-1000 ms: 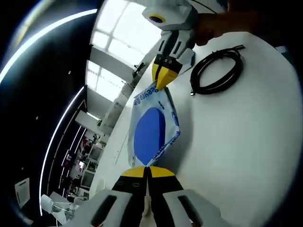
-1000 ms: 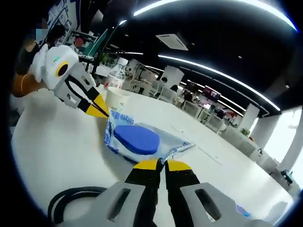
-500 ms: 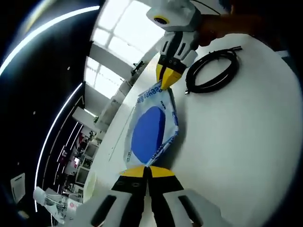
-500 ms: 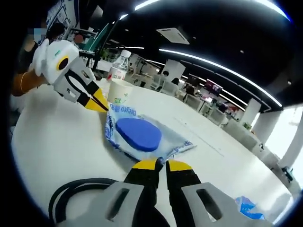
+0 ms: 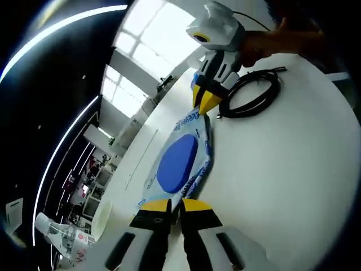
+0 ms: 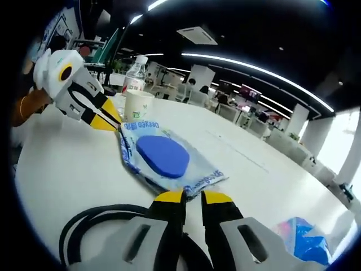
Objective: Arrange the tabletop items into an orderly group along one side of the table until the central work area is clear of visible clutter.
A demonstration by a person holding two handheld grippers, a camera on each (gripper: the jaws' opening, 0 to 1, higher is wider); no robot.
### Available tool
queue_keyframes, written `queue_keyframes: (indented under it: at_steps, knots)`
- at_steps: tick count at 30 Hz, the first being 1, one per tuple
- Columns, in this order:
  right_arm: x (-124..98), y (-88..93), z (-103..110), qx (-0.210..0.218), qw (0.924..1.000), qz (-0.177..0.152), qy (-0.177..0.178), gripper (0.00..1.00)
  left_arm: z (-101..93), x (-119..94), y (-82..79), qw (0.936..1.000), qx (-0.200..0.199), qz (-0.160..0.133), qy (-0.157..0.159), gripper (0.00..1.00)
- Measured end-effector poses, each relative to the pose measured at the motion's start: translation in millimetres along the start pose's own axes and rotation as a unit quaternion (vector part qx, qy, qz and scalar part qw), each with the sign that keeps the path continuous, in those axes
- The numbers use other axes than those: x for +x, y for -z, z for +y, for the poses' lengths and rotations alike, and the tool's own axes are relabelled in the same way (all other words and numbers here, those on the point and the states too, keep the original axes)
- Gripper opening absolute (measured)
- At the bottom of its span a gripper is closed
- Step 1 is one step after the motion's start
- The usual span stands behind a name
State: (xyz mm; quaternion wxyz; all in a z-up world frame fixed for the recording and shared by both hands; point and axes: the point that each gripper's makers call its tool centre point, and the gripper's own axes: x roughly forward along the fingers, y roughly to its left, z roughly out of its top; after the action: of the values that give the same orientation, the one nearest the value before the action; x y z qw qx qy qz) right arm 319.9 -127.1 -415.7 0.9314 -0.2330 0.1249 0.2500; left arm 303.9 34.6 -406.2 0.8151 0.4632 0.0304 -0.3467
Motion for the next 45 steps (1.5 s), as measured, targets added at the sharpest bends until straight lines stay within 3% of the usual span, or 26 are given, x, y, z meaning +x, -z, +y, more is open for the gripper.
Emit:
queue_keyframes:
  at_steps: [16, 26, 31, 37, 45]
  knots:
    - [-23.7, -0.3, -15.6, -0.001, 0.9998, -0.012, 0.012, 0.07, -10.1, 13.5, -37.7, 0.9991, -0.015, -0.034, 0.021, 0.05]
    - [-55.4, 6.6, -39.7, 0.003, 0.9990, -0.018, 0.041, 0.07, -25.4, 33.6, -66.8, 0.9975, -0.023, -0.054, 0.038, 0.06]
    - [-76.7, 10.8, -53.9, 0.009, 0.9978, -0.025, 0.060, 0.06, -40.8, 44.4, -96.4, 0.9934, -0.033, -0.087, 0.067, 0.10]
    - [-97.2, 24.5, -73.1, 0.022, 0.9965, -0.021, 0.078, 0.07, -50.8, 56.6, -132.9, 0.9907, -0.024, -0.109, 0.078, 0.10]
    - [-116.8, 43.0, -90.3, 0.035, 0.9946, -0.017, 0.096, 0.07, -69.9, 72.5, -166.4, 0.9867, -0.020, -0.127, 0.099, 0.10]
